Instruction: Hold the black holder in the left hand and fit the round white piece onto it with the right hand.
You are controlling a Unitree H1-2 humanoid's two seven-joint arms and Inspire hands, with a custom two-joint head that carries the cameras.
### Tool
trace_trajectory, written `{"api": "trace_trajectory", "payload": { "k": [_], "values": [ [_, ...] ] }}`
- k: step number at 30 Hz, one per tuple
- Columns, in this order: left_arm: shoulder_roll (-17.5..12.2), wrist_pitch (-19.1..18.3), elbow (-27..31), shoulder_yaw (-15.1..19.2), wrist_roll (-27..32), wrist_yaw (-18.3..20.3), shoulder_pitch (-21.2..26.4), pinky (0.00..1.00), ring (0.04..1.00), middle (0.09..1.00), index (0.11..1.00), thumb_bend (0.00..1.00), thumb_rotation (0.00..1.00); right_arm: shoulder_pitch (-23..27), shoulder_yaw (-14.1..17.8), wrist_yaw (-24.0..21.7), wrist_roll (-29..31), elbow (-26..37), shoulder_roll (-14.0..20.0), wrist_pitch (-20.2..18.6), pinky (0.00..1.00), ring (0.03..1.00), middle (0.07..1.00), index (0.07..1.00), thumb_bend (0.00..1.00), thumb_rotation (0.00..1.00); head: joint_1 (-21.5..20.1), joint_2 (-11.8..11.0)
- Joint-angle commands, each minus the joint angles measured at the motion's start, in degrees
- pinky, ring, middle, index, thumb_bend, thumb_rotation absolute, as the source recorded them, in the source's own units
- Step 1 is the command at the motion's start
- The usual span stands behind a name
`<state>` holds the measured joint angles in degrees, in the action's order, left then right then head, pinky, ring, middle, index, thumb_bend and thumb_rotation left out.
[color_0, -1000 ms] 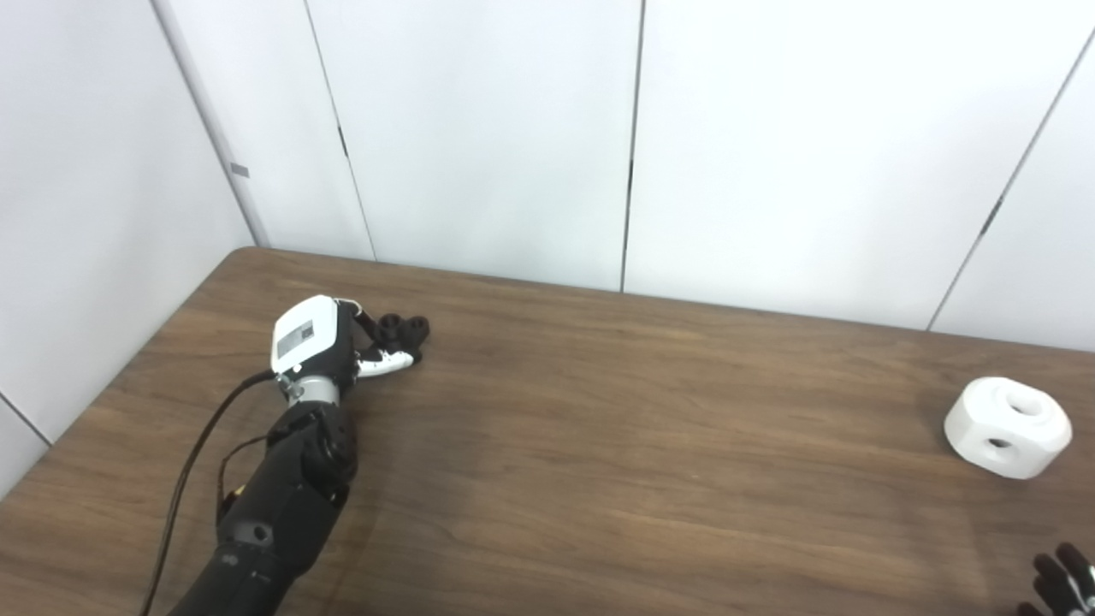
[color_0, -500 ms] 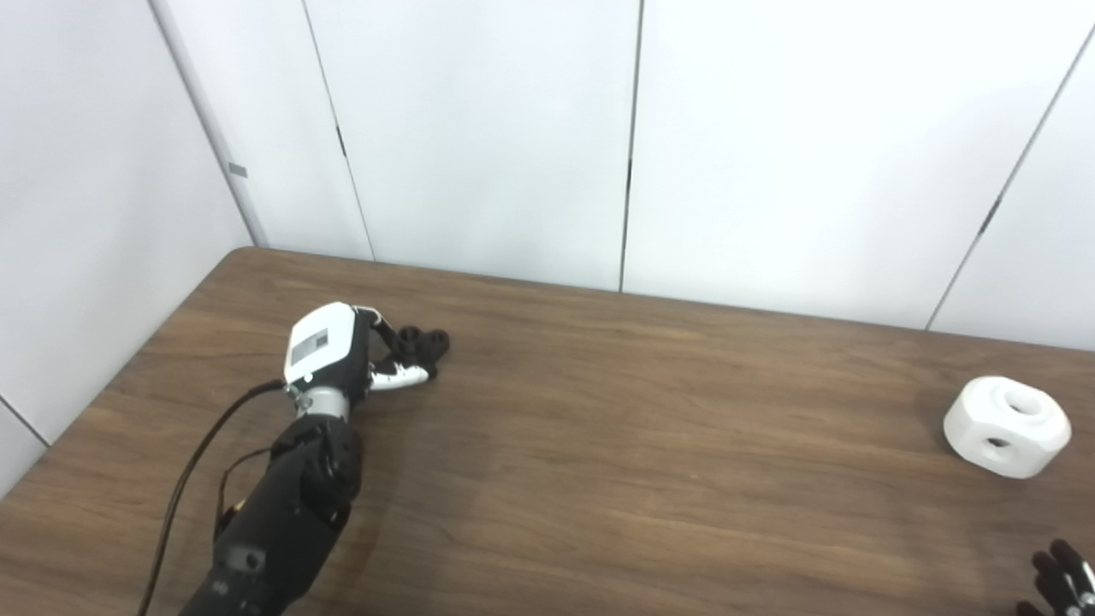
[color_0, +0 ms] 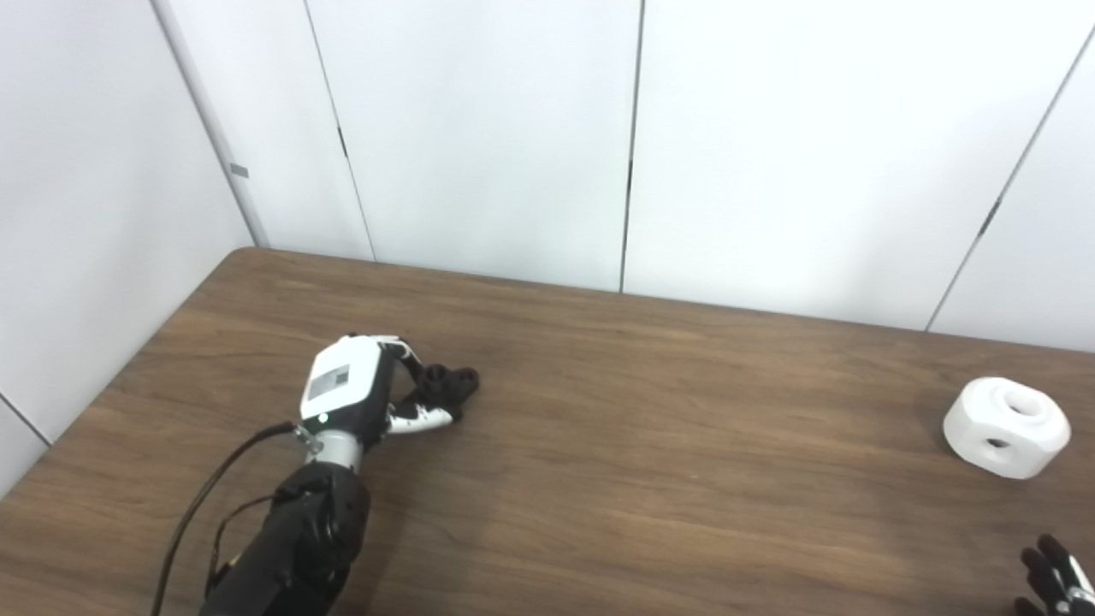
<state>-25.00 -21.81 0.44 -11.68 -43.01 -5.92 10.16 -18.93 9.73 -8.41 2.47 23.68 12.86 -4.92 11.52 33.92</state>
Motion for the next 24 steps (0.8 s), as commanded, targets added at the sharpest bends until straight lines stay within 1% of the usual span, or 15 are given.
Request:
{"api": "trace_trajectory", "payload": {
  "k": [1,4,9,14,17,20,23,24],
  "values": [
    [-0.11,2.22,3.31,-1.65,-1.6,1.26,-0.41,0.98,0.894,0.823,0.49,0.52,0.05,0.59,-0.22,-0.07,0.8,1.96,0.51,0.52,1.0,1.0,0.98,0.985,0.61,1.0,-0.08,0.06],
    [0.3,3.54,6.34,-2.96,-2.21,2.11,-1.3,0.99,0.899,0.825,0.49,0.52,0.06,0.72,-0.67,-0.24,1.36,2.13,0.52,0.25,1.0,1.0,0.98,0.987,0.61,1.0,-0.84,0.55],
    [1.35,5.27,10.37,-3.92,-2.91,4.05,-2.19,0.99,0.904,0.822,0.49,0.52,0.06,1.18,-1.28,0.23,0.65,2.5,0.21,-1.01,1.0,1.0,0.968,0.978,0.61,1.0,-2.3,1.65],
    [2.95,6.07,14.45,-5.72,-4.4,7.09,-3.76,0.98,0.903,0.821,0.49,0.52,0.06,1.45,-1.92,0.4,0.07,3.46,0.06,-1.94,1.0,0.992,0.956,0.967,0.64,1.0,-3.56,2.38],
    [3.69,6.89,16.74,-7.22,-5.84,9.24,-4.89,0.99,0.909,0.829,0.49,0.52,0.06,1.71,-2.32,0.58,-0.51,4.24,0.16,-2.7,1.0,0.988,0.953,0.964,0.62,1.0,-4.33,3.06],
    [4.37,7.74,18.69,-7.87,-6.47,11.06,-5.75,1.0,0.909,0.832,0.489,0.52,0.06,2.23,-2.73,0.91,-1.23,5.17,0.07,-3.9,1.0,0.987,0.947,0.959,0.64,1.0,-5.74,4.31],
    [5.15,9.74,20.12,-9.0,-6.83,12.16,-7.09,1.0,0.91,0.833,0.489,0.52,0.06,2.73,-2.94,0.74,-1.31,5.42,0.1,-4.17,1.0,0.985,0.943,0.951,0.65,1.0,-6.63,5.09],
    [5.45,10.51,20.3,-9.21,-6.82,12.25,-7.49,1.0,0.911,0.831,0.489,0.52,0.06,2.87,-3.13,0.74,-1.63,5.63,0.09,-4.44,1.0,0.983,0.941,0.948,0.65,1.0,-7.33,5.71]
  ]
}}
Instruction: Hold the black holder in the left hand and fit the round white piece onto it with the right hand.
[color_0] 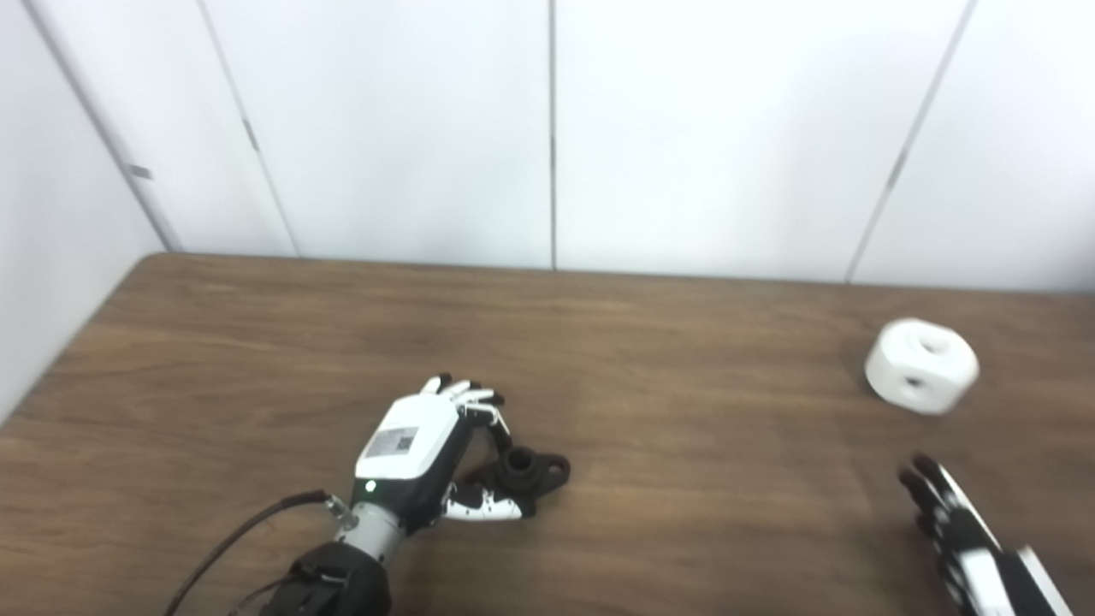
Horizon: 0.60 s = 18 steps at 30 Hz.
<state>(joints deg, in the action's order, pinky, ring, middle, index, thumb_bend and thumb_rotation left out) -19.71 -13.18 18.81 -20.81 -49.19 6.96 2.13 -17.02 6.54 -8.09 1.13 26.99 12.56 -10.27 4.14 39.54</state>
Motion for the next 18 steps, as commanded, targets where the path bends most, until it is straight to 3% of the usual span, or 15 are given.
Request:
{"api": "trace_trajectory", "payload": {
  "k": [1,5,18],
  "values": [
    [0.41,2.58,2.11,-0.39,-0.77,-0.34,0.16,1.0,0.912,0.83,0.489,0.52,0.06,1.11,-0.15,0.46,-0.52,2.61,0.27,0.54,1.0,0.979,0.939,0.946,0.65,1.0,-0.36,0.33],
    [1.75,4.91,2.9,-1.55,-0.97,0.58,-1.34,1.0,0.917,0.83,0.488,0.52,0.06,2.0,-0.97,0.59,-1.43,3.15,-0.05,-0.02,1.0,0.976,0.939,0.948,0.66,1.0,-2.13,1.71],
    [5.37,7.67,4.41,-3.72,-2.61,4.25,-5.12,1.0,0.93,0.833,0.489,0.52,0.06,4.46,-2.16,1.66,-4.11,8.91,-2.23,-8.05,1.0,0.989,0.938,0.946,0.68,1.0,-5.55,5.24]
  ]
}}
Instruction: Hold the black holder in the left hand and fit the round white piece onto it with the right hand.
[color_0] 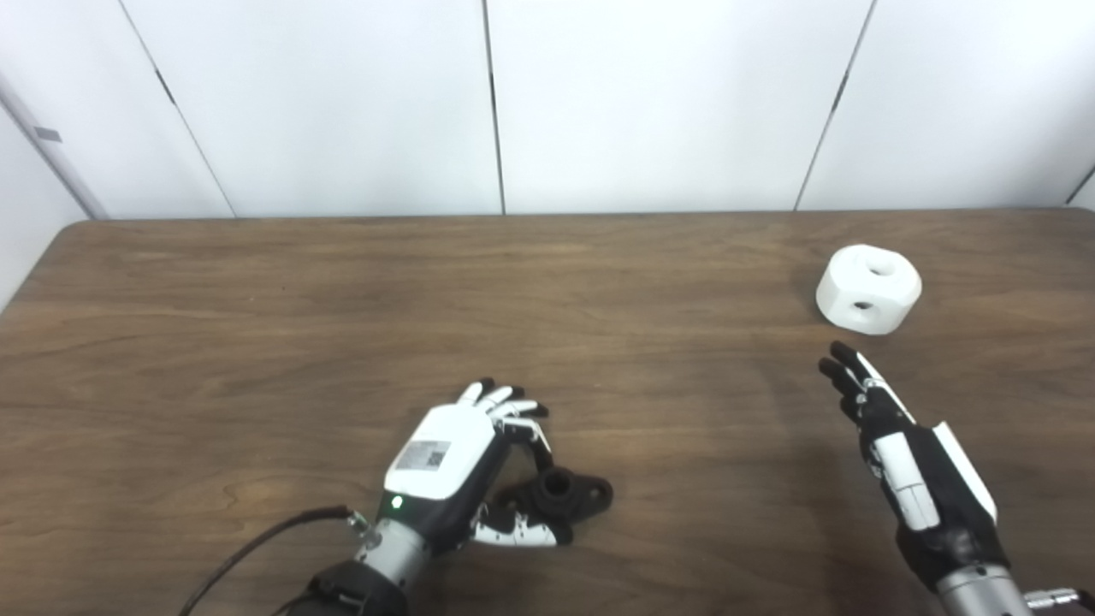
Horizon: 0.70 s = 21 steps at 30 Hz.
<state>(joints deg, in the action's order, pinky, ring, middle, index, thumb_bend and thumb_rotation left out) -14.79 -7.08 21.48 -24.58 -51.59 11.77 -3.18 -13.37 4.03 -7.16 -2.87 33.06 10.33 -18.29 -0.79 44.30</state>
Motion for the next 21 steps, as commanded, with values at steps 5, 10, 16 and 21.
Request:
{"api": "trace_trajectory", "payload": {
  "k": [5,10,16,21],
  "values": [
    [1.57,2.82,0.02,-0.04,-0.34,-1.73,-1.41,1.0,0.928,0.833,0.489,0.52,0.06,1.51,0.78,0.96,0.28,4.09,0.06,-2.11,1.0,0.997,0.941,0.949,0.7,0.99,-1.92,1.05],
    [2.3,3.1,-1.35,-0.07,-1.1,-1.73,-2.33,1.0,0.93,0.835,0.489,0.52,0.06,2.66,2.02,1.21,0.09,5.14,0.87,-3.71,1.0,0.994,0.944,0.955,0.68,0.99,-3.49,1.39],
    [2.61,4.38,-3.81,-0.17,-1.09,-3.18,-2.71,1.0,0.922,0.837,0.489,0.52,0.06,6.25,3.98,0.98,-1.0,6.16,3.28,-5.57,1.0,0.993,0.952,0.96,0.68,1.0,-5.16,1.36],
    [2.42,4.89,-4.44,0.02,-0.97,-3.34,-2.72,1.0,0.923,0.839,0.489,0.52,0.06,9.2,5.04,0.86,-2.8,6.92,5.37,-8.25,1.0,1.0,0.971,0.97,0.66,0.98,-7.13,0.76]
  ]
}}
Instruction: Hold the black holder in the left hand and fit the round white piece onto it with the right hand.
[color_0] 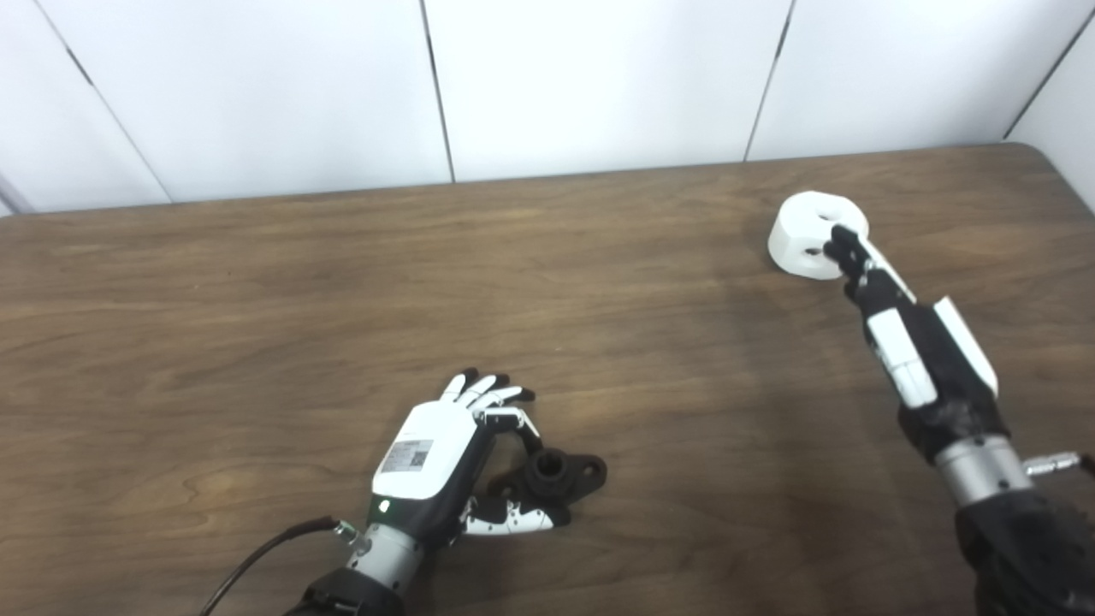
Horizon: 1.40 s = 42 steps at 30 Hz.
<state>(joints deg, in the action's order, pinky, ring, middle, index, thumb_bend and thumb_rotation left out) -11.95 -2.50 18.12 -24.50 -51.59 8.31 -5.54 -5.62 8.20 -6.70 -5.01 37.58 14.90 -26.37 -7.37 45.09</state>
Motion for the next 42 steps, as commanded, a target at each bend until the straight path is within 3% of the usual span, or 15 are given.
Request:
{"api": "trace_trajectory", "payload": {
  "k": [1,7,11,12,16,25,34,42],
  "values": [
    [-0.45,0.52,-1.33,0.01,-0.82,-0.07,-0.3,1.0,0.923,0.839,0.489,0.52,0.06,2.02,1.04,0.49,-0.93,2.24,1.0,-0.34,1.0,1.0,0.973,0.97,0.66,0.97,-0.72,-0.16],
    [-1.22,2.27,-3.05,0.79,-0.37,-1.12,-0.19,1.0,0.921,0.836,0.489,0.52,0.06,5.61,1.49,0.96,-3.08,-1.62,2.34,1.81,0.92,0.983,0.974,0.964,0.64,0.89,-4.12,-2.37],
    [-1.9,3.16,-3.42,1.01,-0.33,-1.02,-0.71,1.0,0.924,0.832,0.489,0.52,0.06,7.94,-0.56,1.25,-10.25,-3.59,4.77,1.22,0.94,0.973,0.973,0.965,0.65,0.85,-5.61,-3.51],
    [-1.98,3.25,-3.42,1.07,-0.34,-0.9,-0.76,1.0,0.925,0.832,0.489,0.52,0.06,8.35,-0.56,1.21,-10.29,-3.95,4.86,1.23,0.88,0.96,0.978,0.97,0.66,0.8,-6.03,-3.77],
    [-2.53,3.54,-3.43,1.42,0.26,-0.35,-0.98,1.0,0.926,0.831,0.489,0.52,0.06,11.41,-1.31,1.1,-13.53,-6.56,6.64,1.84,0.84,0.934,0.981,0.976,0.66,0.69,-7.99,-4.84],
    [-3.95,4.99,-4.0,2.08,1.38,-0.84,-1.55,0.98,0.916,0.823,0.488,0.52,0.06,18.97,-5.35,-2.03,-24.34,-13.98,11.8,-0.41,0.98,0.996,0.975,0.977,0.73,0.54,-10.94,-5.4],
    [-4.49,5.87,-3.6,2.81,2.2,-0.53,-2.07,0.99,0.916,0.824,0.488,0.52,0.05,26.59,-5.53,-9.68,-32.4,-23.47,13.0,-0.54,0.95,1.0,0.985,0.946,0.79,0.43,-12.76,-5.35],
    [-4.59,5.76,-3.09,2.93,2.16,-0.02,-2.07,0.97,0.913,0.823,0.488,0.52,0.05,31.51,-8.44,-13.91,-38.16,-30.69,16.47,-0.51,0.97,1.0,1.0,0.922,0.85,0.4,-12.96,-5.3]
  ]
}}
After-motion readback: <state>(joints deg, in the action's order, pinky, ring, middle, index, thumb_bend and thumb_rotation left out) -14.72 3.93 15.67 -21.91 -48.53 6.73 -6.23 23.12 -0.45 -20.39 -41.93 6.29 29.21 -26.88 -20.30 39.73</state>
